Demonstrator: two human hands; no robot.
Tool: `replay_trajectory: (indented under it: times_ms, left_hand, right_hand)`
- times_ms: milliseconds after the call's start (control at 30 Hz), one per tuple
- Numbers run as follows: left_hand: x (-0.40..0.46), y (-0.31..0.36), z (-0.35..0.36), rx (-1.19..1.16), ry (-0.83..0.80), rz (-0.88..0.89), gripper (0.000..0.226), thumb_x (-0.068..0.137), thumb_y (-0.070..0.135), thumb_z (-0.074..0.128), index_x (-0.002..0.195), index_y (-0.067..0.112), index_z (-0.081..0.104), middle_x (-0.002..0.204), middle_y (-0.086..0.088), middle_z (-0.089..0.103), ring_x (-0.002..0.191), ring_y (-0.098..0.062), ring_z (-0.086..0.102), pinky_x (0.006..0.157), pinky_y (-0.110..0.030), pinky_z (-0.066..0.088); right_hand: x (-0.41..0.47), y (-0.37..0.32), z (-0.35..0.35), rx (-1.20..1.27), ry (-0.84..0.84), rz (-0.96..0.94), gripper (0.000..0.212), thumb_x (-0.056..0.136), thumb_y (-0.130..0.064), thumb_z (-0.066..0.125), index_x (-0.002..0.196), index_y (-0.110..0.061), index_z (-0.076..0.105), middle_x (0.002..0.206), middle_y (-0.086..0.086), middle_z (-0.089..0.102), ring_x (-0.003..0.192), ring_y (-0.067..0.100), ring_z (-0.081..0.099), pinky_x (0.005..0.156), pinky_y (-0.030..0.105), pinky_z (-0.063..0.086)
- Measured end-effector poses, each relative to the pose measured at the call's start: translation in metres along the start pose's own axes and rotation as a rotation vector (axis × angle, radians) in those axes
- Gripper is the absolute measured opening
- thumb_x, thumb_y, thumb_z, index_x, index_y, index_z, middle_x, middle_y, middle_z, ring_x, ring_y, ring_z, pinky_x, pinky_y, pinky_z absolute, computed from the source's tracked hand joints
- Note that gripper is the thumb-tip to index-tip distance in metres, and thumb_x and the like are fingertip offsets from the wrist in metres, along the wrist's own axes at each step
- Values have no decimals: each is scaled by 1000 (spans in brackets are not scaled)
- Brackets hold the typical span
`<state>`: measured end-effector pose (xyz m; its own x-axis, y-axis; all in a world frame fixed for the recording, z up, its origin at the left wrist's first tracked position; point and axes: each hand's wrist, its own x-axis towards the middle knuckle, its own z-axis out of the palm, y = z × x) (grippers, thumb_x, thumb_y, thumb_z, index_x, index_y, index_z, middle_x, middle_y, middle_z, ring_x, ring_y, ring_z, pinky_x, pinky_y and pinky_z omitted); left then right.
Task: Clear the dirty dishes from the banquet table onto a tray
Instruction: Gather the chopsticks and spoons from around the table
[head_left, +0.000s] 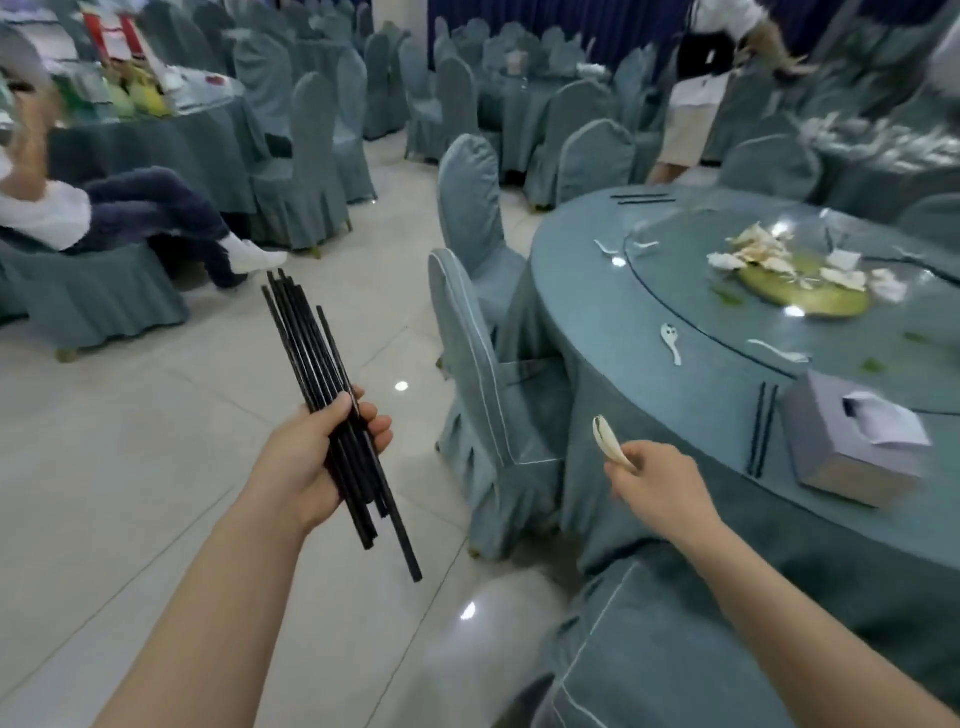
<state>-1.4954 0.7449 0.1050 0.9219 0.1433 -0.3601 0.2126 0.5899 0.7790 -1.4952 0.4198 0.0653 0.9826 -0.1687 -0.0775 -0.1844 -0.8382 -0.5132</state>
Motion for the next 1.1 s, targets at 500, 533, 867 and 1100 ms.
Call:
replay_trajectory:
  times_ms: [500,533,867,1100]
  left_hand:
    - [229,-7,168,112,-416,-290,17,99,15,44,95,9,59,72,-5,73,68,-17,72,57,-28,57]
    - [242,-8,177,123,-446,-309,16,99,15,44,94,9,58,70,-4,72,66,-16,71,57,-28,57]
    - [313,-60,277,220,-541,-493,20,101,17,39,90,12,54,56,3,51,43,-8,49,45,-19,48]
    - [363,-115,348,328,-488,-476,24,102,29,37,92,16,54,47,9,43,37,-4,39,39,-13,38]
  right_hand:
    - [102,41,-37,90,313,568,30,93,-24,52,77,-3,66,69,11,63,67,27,58,54,30,36]
    - [106,42,-34,127,341,594,28,94,-23,50,85,-4,68,72,11,65,67,25,59,55,30,38]
    - [123,111,-31,42,393,903,37,91,-25,54,65,1,59,62,14,60,62,26,55,53,30,36]
    - [196,203,-43,34,318,982,42,85,-22,62,47,-12,47,50,4,48,56,23,47,45,28,28]
